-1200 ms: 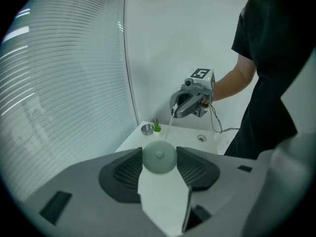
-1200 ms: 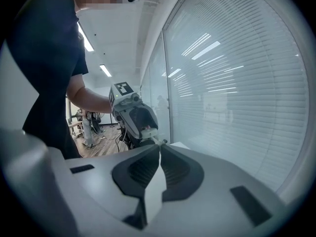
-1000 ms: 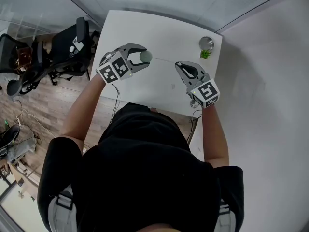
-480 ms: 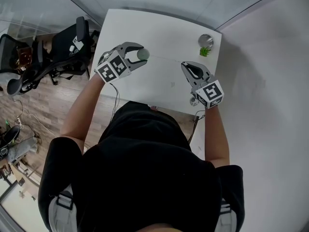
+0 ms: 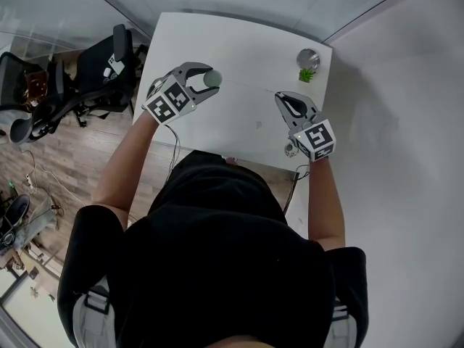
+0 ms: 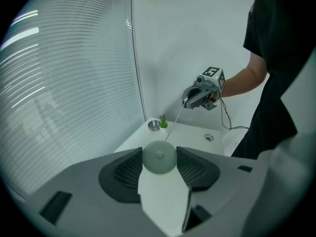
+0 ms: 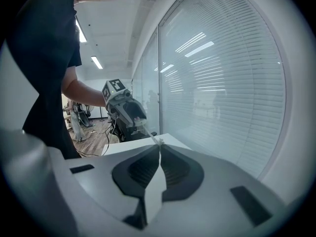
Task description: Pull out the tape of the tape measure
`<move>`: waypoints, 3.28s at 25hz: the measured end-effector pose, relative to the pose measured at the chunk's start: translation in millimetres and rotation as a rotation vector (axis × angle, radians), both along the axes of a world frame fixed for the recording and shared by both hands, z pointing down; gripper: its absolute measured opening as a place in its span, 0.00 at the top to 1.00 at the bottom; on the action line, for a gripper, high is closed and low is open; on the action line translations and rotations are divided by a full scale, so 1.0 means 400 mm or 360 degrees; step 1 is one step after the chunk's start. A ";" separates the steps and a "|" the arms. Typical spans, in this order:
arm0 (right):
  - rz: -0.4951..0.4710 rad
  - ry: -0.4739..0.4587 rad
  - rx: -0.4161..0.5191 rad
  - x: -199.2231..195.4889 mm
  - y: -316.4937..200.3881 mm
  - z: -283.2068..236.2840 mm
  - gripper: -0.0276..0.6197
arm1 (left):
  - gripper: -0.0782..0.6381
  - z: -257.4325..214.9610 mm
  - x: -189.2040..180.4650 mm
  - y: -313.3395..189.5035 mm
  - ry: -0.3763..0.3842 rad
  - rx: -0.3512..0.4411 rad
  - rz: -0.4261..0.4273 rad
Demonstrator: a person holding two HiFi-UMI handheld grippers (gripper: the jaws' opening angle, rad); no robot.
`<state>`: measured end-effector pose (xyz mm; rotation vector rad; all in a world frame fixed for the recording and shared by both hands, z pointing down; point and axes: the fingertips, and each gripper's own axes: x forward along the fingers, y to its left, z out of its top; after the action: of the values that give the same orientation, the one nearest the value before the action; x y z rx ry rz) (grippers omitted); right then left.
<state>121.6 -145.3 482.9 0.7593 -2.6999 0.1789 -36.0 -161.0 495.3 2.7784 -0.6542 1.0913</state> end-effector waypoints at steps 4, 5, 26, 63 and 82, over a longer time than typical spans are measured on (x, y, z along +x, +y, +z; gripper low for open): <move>0.0042 0.0034 -0.0008 0.032 -0.014 0.012 0.94 | 0.57 0.008 -0.012 -0.007 -0.0007 -0.0020 -0.0024; 0.0047 0.0039 -0.0007 0.039 -0.014 0.013 0.94 | 0.57 0.005 -0.010 -0.009 -0.0004 -0.0012 -0.0019; 0.0256 0.0073 -0.0056 0.190 -0.026 0.050 0.94 | 0.57 0.043 -0.040 -0.029 -0.0035 -0.0019 -0.0108; 0.0442 0.0174 -0.0237 0.297 0.040 0.223 0.93 | 0.57 0.202 -0.045 0.042 -0.0012 -0.0043 -0.0257; 0.0406 0.0316 -0.0408 0.291 0.034 0.387 0.93 | 0.57 0.374 -0.041 0.024 -0.0123 -0.0114 -0.0244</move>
<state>237.8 -131.7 637.8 0.9809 -2.3305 0.4737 -52.6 -151.2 644.8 2.5890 -0.8048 1.1711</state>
